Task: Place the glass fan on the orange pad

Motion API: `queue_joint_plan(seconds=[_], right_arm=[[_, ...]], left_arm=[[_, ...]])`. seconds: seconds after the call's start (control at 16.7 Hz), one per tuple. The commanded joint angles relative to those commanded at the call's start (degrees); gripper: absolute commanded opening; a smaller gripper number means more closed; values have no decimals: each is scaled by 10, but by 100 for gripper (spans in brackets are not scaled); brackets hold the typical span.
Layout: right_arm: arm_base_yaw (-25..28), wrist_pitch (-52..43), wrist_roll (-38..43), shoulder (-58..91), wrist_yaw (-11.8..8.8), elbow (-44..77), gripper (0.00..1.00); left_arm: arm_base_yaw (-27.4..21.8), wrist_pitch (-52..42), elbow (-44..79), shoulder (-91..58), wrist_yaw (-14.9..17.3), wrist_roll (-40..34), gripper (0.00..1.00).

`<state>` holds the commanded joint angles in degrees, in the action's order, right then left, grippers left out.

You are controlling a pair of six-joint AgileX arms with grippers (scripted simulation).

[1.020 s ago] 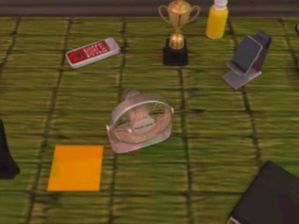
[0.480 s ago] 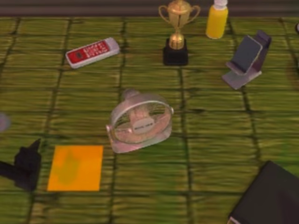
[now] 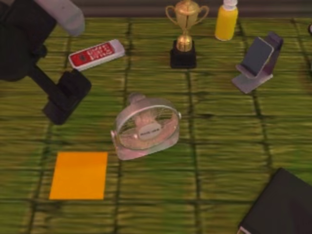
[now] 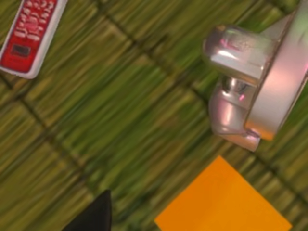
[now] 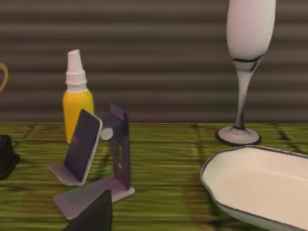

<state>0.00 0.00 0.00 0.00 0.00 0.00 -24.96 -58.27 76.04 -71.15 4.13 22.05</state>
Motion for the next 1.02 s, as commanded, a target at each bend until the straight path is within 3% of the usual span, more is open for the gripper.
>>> queue_joint_plan(seconds=[0.48,0.72,1.02], right_arm=[[0,0,0,0,0,0,100],[0,0,0,0,0,0,100],[0,0,0,0,0,0,100]], left_arm=[[-89,-237,411,-399,-20,88,100],[-112,-312,494,-517,-35,116,100],[-118,-332,509,-542,-39,124,100]])
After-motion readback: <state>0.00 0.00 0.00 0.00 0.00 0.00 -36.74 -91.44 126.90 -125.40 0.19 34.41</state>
